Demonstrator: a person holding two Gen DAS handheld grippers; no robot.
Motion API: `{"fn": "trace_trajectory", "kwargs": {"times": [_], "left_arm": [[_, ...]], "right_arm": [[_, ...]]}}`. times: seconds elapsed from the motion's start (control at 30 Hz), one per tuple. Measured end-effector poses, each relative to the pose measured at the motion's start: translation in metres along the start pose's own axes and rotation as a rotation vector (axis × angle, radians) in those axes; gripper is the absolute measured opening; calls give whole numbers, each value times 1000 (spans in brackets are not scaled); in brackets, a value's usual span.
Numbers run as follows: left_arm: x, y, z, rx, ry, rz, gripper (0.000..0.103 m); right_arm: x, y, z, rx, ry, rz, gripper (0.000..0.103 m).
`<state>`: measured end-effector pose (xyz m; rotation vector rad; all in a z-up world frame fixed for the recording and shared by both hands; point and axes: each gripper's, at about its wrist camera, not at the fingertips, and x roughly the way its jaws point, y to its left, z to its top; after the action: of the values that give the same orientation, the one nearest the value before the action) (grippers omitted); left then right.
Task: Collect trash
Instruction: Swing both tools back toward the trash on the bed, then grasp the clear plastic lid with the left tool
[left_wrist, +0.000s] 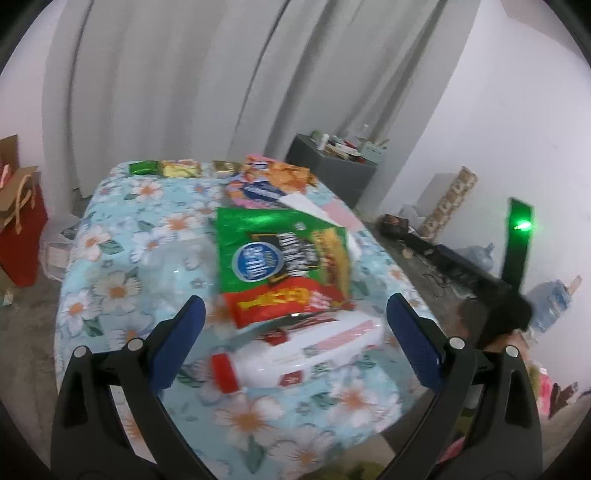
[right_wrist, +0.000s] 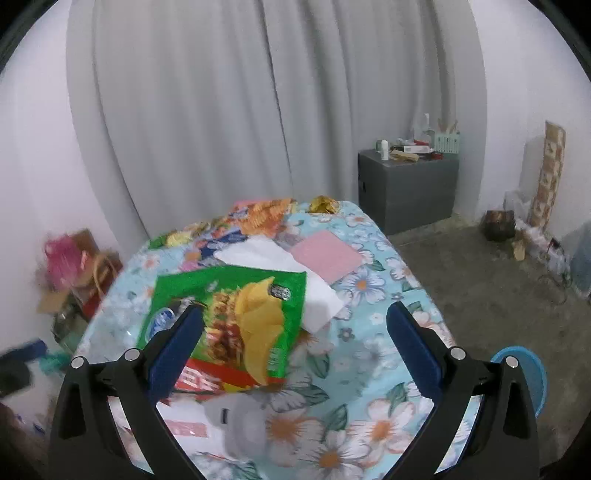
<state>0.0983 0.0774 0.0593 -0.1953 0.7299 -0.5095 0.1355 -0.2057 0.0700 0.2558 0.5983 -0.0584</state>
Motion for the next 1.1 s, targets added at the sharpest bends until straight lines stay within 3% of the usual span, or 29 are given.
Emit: {"fn": "trace_trajectory", "kwargs": {"times": [0.23,0.4,0.53,0.67,0.83,0.97,1.1], "left_arm": [[14,26,-23,-29,-2,51,94],[14,34,-28,30,-53,10,94],[26,41,-27,17,-41,-14,94],[38,50,-24,-12,-41,-49,94],[56,60,-6,-51,-30,-65,94],[82,73,8,-108,25,-100,88],[118,88,12,-177,150,-139,84]], "right_arm": [[3,-23,-12,211,103,140,97],[28,-47,-27,338,202,242,97],[54,-59,-45,451,284,349,97],[75,-66,-53,489,339,391,95],[93,-77,-43,487,338,406,92],[112,-78,-38,488,361,442,92],[126,-78,-40,493,395,460,92]]}}
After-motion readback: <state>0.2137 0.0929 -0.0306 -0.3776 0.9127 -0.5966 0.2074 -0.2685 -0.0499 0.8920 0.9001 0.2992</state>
